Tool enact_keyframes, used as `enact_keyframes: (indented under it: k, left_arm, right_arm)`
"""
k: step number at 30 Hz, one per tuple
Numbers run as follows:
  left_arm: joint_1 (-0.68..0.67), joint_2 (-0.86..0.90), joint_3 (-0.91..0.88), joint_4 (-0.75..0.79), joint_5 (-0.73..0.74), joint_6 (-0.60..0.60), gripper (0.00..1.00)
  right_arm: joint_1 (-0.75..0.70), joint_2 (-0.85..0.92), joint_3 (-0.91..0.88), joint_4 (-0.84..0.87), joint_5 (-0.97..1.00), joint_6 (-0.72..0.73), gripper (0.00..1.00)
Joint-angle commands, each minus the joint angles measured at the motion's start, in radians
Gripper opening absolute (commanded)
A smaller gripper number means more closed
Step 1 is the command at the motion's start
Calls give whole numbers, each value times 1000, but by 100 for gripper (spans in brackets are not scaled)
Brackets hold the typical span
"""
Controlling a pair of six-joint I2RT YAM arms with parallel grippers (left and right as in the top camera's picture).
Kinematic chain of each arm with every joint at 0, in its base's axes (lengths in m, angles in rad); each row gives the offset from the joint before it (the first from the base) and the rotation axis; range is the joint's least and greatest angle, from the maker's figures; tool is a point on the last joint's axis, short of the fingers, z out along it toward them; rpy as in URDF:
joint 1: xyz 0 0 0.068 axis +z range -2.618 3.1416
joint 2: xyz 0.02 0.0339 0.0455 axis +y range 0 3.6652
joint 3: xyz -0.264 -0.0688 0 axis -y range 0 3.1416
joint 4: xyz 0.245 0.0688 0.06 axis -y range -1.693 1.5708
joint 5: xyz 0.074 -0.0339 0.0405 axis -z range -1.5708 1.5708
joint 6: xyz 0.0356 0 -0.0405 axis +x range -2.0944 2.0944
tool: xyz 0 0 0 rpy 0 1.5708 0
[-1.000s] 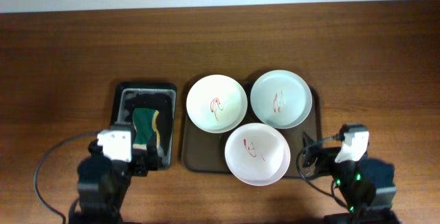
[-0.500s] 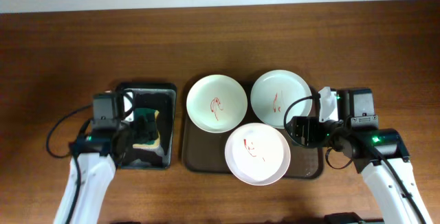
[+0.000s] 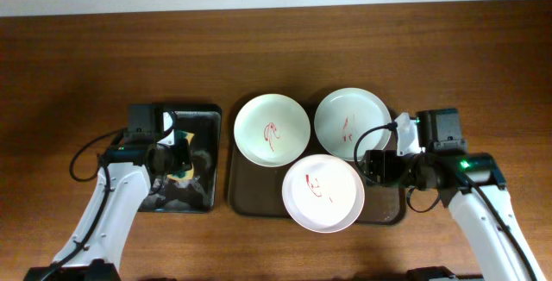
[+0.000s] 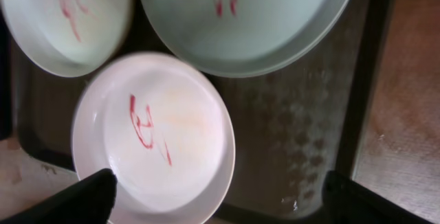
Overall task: Clean dirty plates on tray and stack at the side
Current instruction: 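Grasp the sponge with left gripper and the front plate's rim with right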
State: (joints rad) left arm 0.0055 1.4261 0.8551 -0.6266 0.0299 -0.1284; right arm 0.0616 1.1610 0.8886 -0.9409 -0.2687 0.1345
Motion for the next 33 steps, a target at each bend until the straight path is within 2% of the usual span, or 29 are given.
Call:
enact_keyframes:
  k: [1, 3, 6, 9, 13, 14, 15, 17, 21, 24, 27, 28, 29, 31, 33]
  left_arm:
    - [3, -18, 13, -18, 59, 2, 0]
    - [-12, -15, 11, -18, 79, 1, 0]
    - [-50, 12, 11, -16, 79, 1, 0]
    - [-102, 100, 11, -16, 79, -43, 0]
    - [-167, 159, 11, -5, 113, -66, 0]
    - [-181, 159, 11, 3, 113, -66, 0]
    - [-182, 158, 12, 6, 113, -66, 0]
    - [-181, 156, 17, 5, 137, -66, 0]
    - [-179, 94, 70, -45, 77, -65, 0]
    - [-180, -10, 103, -73, 98, -66, 0]
    - [-193, -75, 103, -32, 345, -66, 0]
    - [-261, -71, 102, 42, 423, -66, 0]
    - [-310, -71, 102, 82, 422, -71, 0]
    - [-433, -46, 101, 173, 414, -164, 0]
    - [-557, 24, 101, 204, 320, -371, 0]
  right_arm:
    - [4, 98, 13, -10, -8, 4, 78]
    - [4, 206, 13, -2, -8, 0, 61]
    - [4, 336, 13, 14, -9, -7, 44]
    - [4, 444, 13, 18, -16, -27, 44]
    - [5, 484, 13, 24, -43, -26, 43]
    - [5, 484, 13, 29, -63, -26, 39]
    - [5, 484, 13, 29, -65, -26, 29]
    - [5, 484, 13, 26, -66, -26, 18]
    - [5, 484, 6, 13, -69, -26, 18]
    - [6, 484, -9, 19, -119, -26, 15]
    - [72, 484, -9, 76, -146, -26, 6]
    - [109, 484, -9, 111, -139, -21, 4]
    - [110, 484, -9, 126, -139, -7, 4]
    - [110, 484, -9, 157, -138, 4, 4]
    - [110, 484, -8, 159, -138, 5, 4]
